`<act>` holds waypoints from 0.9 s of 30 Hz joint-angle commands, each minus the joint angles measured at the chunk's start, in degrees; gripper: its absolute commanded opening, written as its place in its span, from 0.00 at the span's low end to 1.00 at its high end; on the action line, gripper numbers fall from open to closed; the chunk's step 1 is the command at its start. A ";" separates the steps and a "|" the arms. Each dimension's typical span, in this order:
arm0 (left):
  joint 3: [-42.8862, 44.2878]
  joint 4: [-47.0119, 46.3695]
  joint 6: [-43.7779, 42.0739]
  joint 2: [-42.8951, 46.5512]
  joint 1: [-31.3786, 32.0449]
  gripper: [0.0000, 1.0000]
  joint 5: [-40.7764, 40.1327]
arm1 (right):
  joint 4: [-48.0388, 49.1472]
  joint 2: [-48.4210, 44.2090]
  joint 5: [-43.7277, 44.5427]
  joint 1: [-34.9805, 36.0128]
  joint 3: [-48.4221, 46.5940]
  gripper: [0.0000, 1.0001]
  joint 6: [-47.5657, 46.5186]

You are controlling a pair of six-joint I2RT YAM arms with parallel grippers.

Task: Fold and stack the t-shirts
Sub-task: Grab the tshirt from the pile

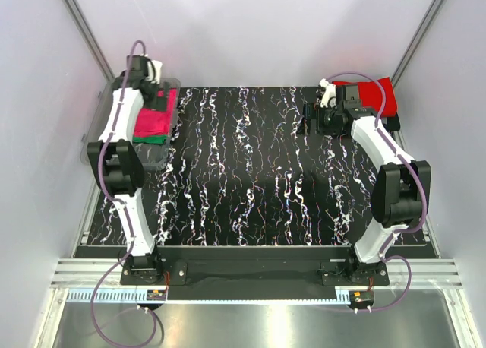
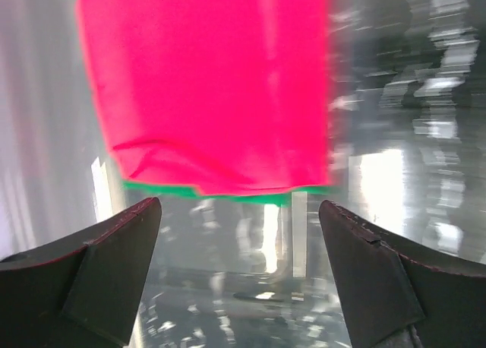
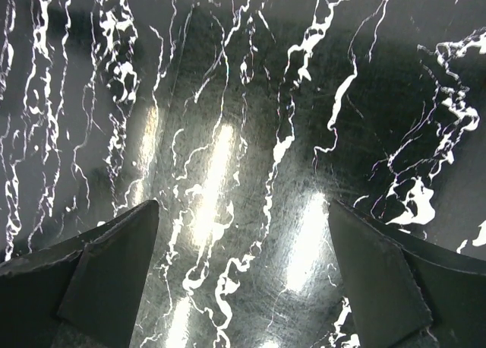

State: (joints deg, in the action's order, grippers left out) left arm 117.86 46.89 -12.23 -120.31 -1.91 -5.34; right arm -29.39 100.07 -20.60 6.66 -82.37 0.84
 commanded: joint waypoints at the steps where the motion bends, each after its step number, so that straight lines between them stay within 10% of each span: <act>1: 1.67 -0.66 -3.06 -2.90 -2.48 0.90 -1.25 | 1.44 -3.48 -1.11 0.29 1.24 1.00 -2.16; 27: 6.77 2.32 -10.36 -15.22 -3.36 0.39 3.06 | -1.55 -2.52 -3.66 0.38 2.39 1.00 -5.85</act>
State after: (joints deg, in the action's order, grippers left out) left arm 123.09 48.47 -21.34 -135.87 -4.97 -4.10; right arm -30.33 99.44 -24.08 6.66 -79.99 -3.90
